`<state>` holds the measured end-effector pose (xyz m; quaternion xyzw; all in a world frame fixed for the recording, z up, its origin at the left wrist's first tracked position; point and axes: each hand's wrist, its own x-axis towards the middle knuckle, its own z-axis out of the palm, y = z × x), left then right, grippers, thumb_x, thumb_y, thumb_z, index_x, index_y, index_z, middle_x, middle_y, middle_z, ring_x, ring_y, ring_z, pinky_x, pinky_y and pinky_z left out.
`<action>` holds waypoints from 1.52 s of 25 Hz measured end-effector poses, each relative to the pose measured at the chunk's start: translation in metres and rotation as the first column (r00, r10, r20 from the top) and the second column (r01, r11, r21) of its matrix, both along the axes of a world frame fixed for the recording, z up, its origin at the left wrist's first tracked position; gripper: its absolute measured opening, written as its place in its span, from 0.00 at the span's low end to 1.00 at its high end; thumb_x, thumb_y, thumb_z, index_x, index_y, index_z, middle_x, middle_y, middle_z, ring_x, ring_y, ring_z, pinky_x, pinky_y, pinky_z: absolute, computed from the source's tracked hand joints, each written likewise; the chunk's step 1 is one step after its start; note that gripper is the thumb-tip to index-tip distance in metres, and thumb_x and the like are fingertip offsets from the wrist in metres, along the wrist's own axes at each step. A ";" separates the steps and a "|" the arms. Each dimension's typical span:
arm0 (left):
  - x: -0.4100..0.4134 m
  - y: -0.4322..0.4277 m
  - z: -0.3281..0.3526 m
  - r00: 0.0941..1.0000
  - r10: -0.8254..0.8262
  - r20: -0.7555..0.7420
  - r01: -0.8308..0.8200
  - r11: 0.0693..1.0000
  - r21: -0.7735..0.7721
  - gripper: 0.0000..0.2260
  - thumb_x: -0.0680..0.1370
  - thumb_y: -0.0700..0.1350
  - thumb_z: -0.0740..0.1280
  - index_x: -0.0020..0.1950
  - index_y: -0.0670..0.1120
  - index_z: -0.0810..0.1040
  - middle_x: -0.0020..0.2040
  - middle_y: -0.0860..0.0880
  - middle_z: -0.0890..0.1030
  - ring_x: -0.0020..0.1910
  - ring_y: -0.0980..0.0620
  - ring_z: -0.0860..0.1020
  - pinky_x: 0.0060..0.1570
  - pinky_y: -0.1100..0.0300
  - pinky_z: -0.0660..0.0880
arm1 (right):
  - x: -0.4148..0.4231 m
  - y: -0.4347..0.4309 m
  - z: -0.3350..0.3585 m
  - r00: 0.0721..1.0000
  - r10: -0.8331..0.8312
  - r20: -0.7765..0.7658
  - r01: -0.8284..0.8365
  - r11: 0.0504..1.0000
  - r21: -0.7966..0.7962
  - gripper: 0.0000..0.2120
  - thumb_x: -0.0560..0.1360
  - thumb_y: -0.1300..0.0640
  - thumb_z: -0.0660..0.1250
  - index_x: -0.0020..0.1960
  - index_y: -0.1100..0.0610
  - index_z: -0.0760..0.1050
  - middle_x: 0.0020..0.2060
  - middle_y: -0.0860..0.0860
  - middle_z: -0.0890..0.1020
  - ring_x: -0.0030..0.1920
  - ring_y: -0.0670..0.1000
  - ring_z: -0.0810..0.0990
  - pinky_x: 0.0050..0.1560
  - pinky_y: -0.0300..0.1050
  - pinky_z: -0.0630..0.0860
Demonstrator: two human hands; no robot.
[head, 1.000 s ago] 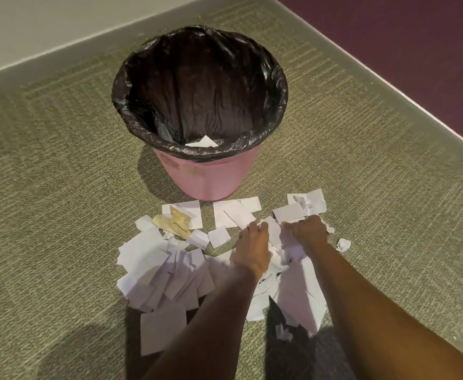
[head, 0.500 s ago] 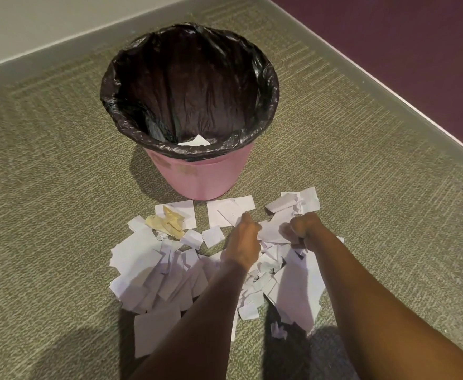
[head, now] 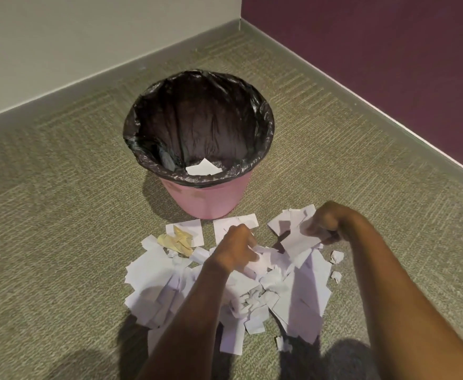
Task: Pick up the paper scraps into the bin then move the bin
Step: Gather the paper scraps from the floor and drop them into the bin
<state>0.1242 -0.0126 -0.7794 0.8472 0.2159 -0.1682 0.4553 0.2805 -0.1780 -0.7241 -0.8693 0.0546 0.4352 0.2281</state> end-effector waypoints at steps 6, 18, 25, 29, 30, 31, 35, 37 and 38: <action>0.007 0.055 0.158 0.935 -0.138 0.326 0.165 0.985 -0.057 0.09 0.68 0.43 0.78 0.47 0.46 0.86 0.42 0.42 0.84 0.35 0.46 0.75 0.34 0.49 0.76 | 0.023 0.035 0.140 0.938 0.207 0.278 -0.259 0.951 0.167 0.09 0.74 0.65 0.73 0.51 0.68 0.77 0.47 0.61 0.81 0.45 0.59 0.82 0.33 0.46 0.81; 0.017 0.167 0.178 0.787 0.251 0.564 -0.483 0.819 0.310 0.10 0.71 0.37 0.72 0.52 0.42 0.84 0.46 0.46 0.83 0.43 0.52 0.79 0.38 0.58 0.73 | -0.027 0.131 0.201 0.862 -0.046 0.505 -0.248 0.831 0.498 0.08 0.75 0.65 0.71 0.53 0.60 0.80 0.48 0.53 0.84 0.44 0.52 0.84 0.35 0.42 0.81; 0.000 0.159 0.179 0.727 0.324 0.605 -0.521 0.835 0.178 0.09 0.72 0.42 0.74 0.51 0.45 0.83 0.47 0.47 0.83 0.42 0.52 0.81 0.40 0.62 0.75 | -0.026 0.155 0.162 0.834 -0.054 0.550 -0.266 0.832 0.486 0.13 0.73 0.67 0.72 0.57 0.60 0.82 0.47 0.55 0.85 0.46 0.56 0.85 0.43 0.50 0.83; -0.020 0.160 0.172 0.458 0.533 0.712 -0.829 0.545 0.125 0.04 0.75 0.40 0.68 0.46 0.47 0.81 0.49 0.51 0.82 0.47 0.55 0.79 0.47 0.64 0.74 | -0.021 0.158 0.154 0.839 -0.063 0.541 -0.262 0.824 0.502 0.08 0.71 0.67 0.73 0.50 0.63 0.82 0.44 0.58 0.85 0.43 0.58 0.86 0.46 0.57 0.84; -0.029 0.163 0.163 0.426 0.575 0.698 -0.872 0.468 0.146 0.04 0.76 0.40 0.67 0.47 0.47 0.80 0.52 0.50 0.81 0.49 0.54 0.79 0.49 0.63 0.73 | -0.021 0.158 0.151 0.837 -0.058 0.544 -0.268 0.823 0.500 0.07 0.71 0.67 0.74 0.49 0.64 0.82 0.44 0.59 0.85 0.43 0.59 0.86 0.47 0.57 0.84; -0.039 0.167 0.150 0.433 0.616 0.658 -0.887 0.420 0.190 0.03 0.76 0.40 0.67 0.48 0.46 0.79 0.55 0.49 0.79 0.49 0.53 0.77 0.50 0.63 0.72 | -0.021 0.159 0.149 0.840 -0.062 0.539 -0.267 0.817 0.511 0.06 0.72 0.66 0.73 0.48 0.66 0.81 0.43 0.61 0.85 0.43 0.60 0.86 0.48 0.56 0.84; -0.079 0.179 0.062 0.666 0.719 0.201 -0.729 0.569 0.380 0.07 0.73 0.45 0.69 0.45 0.43 0.74 0.54 0.41 0.79 0.46 0.44 0.78 0.47 0.51 0.77 | -0.027 0.160 0.153 0.834 -0.048 0.549 -0.299 0.798 0.523 0.05 0.74 0.63 0.72 0.48 0.66 0.82 0.43 0.63 0.85 0.40 0.57 0.86 0.46 0.51 0.84; -0.098 0.170 0.016 0.691 0.708 -0.143 -0.639 0.692 0.336 0.18 0.65 0.53 0.70 0.47 0.43 0.75 0.54 0.42 0.79 0.51 0.41 0.78 0.51 0.47 0.78 | -0.038 0.159 0.166 0.819 0.134 0.558 -0.431 0.786 0.442 0.06 0.75 0.61 0.72 0.43 0.64 0.82 0.37 0.61 0.85 0.34 0.54 0.84 0.36 0.47 0.83; -0.106 0.164 -0.007 0.674 0.691 -0.264 -0.623 0.722 0.299 0.26 0.60 0.58 0.69 0.51 0.43 0.76 0.57 0.41 0.79 0.54 0.40 0.78 0.53 0.45 0.77 | -0.048 0.160 0.172 0.807 0.274 0.523 -0.516 0.757 0.400 0.07 0.76 0.60 0.72 0.41 0.63 0.82 0.35 0.59 0.85 0.32 0.53 0.83 0.33 0.46 0.81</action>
